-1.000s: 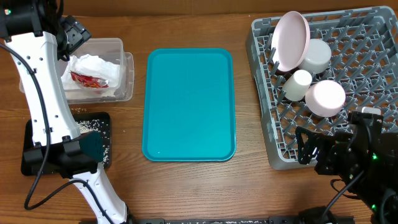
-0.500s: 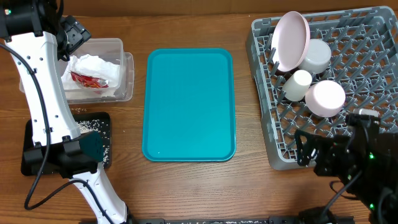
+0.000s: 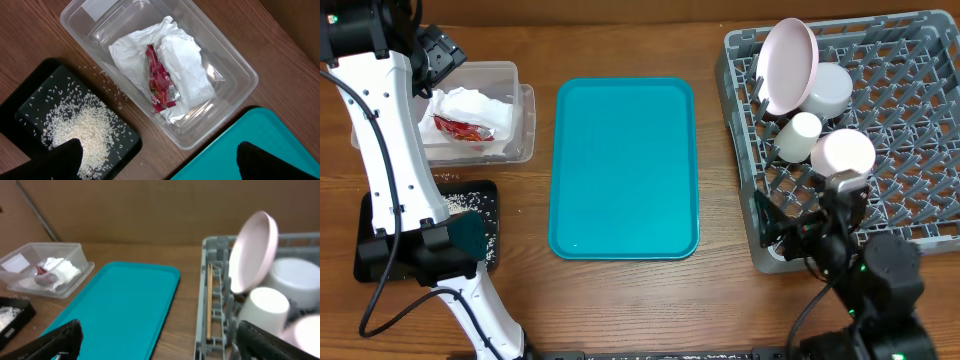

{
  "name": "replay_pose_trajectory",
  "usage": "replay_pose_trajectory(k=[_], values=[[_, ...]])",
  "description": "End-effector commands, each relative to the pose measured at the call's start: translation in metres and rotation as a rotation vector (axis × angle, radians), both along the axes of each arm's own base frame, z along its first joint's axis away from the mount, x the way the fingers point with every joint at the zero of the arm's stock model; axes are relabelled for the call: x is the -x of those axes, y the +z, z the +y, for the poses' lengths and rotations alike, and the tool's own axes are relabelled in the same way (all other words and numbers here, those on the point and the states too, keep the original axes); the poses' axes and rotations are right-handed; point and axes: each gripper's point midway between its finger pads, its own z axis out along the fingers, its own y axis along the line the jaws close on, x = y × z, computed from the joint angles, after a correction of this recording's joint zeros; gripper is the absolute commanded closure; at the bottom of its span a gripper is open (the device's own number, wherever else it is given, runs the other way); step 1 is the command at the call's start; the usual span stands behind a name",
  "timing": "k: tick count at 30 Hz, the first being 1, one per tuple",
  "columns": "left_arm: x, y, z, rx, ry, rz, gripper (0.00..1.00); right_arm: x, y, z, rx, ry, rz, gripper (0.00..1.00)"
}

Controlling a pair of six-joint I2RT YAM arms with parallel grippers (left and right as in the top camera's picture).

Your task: Sort waste into correct bins and load items into the dishwasher

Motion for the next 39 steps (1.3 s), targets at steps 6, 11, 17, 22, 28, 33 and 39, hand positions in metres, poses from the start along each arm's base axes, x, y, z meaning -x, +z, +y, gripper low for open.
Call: replay_pose_trajectory(k=[6,11,17,22,28,33,39], values=[[0.001,0.009,-0.001,-0.002,0.004,-0.027,0.0,0.006,-0.045,0.007,0.011,0.054,-0.137,0.0],[0.001,0.009,-0.001,-0.002,0.004,-0.027,0.0,0.009,-0.059,0.006,0.004,0.053,-0.174,0.0],[0.0,0.009,-0.003,-0.002,-0.001,-0.027,0.0,0.012,-0.061,-0.002,0.005,0.025,-0.228,0.0],[0.0,0.009,-0.003,-0.002,-0.001,-0.027,0.0,0.011,-0.063,-0.01,0.005,-0.005,-0.272,0.0],[0.0,0.009,-0.003,-0.002,-0.001,-0.027,0.0,0.01,-0.063,-0.018,0.035,-0.04,-0.345,0.0],[0.0,0.009,-0.003,-0.002,-0.002,-0.027,0.0,0.009,-0.061,-0.028,0.085,-0.08,-0.373,0.0],[0.0,0.009,-0.003,-0.002,-0.002,-0.027,0.0,0.002,-0.074,-0.054,0.107,-0.21,-0.311,0.0]])
